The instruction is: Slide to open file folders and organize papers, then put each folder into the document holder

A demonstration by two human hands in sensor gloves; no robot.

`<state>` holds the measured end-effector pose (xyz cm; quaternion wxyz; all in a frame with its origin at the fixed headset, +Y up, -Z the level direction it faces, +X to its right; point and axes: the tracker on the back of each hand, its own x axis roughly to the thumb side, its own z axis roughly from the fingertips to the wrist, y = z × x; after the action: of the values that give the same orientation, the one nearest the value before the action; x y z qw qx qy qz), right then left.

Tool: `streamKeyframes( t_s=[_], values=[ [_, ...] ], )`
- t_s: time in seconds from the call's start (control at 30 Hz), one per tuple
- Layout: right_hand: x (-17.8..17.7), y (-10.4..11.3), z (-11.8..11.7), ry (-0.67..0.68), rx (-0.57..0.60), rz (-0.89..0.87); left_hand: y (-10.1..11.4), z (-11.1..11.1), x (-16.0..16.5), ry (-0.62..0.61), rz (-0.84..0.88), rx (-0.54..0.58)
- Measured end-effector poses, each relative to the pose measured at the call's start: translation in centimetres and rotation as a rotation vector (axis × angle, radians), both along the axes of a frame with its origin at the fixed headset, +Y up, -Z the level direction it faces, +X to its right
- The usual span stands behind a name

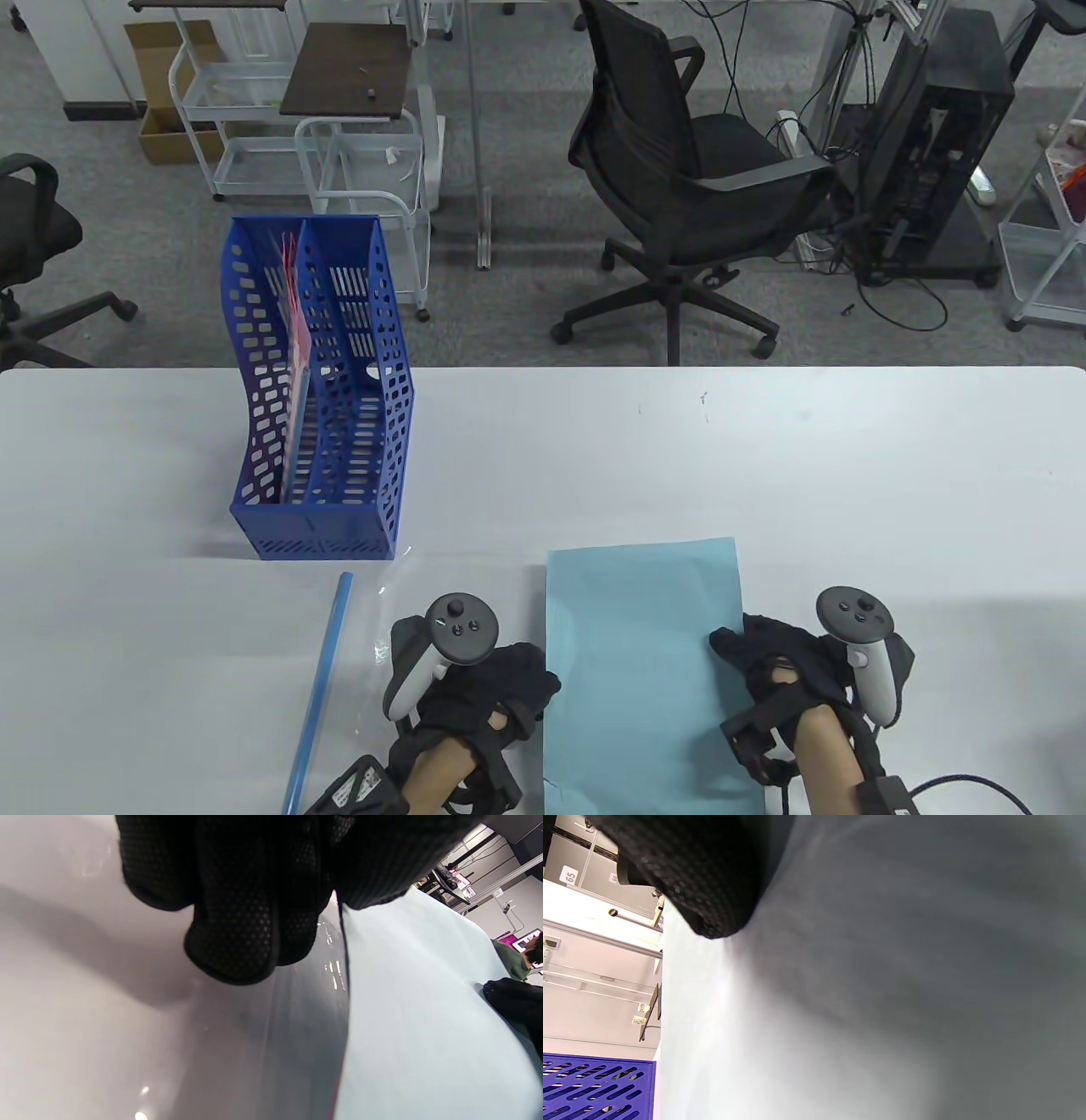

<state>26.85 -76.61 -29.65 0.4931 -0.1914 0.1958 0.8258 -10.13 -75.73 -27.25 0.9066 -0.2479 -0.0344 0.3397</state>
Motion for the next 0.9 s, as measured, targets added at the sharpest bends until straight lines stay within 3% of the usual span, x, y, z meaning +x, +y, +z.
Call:
streamKeyframes(
  t_s=[0.6,0.8,0.9],
  values=[
    [-0.5,0.0,0.2,-0.032,0.012,0.222,-0.1,-0.2,-0.4,-0.028,-0.018,-0.034],
    [-1.0,2.4,0.5,0.06,0.065,0.555,0.8,-0.3,-1.7,0.006,-0.023,-0.007],
    [-2.0,2.8,0.5,0.157,0.07,0.64,1.6,-0.3,-2.9,0.042,-0.038,0.028]
  ],
)
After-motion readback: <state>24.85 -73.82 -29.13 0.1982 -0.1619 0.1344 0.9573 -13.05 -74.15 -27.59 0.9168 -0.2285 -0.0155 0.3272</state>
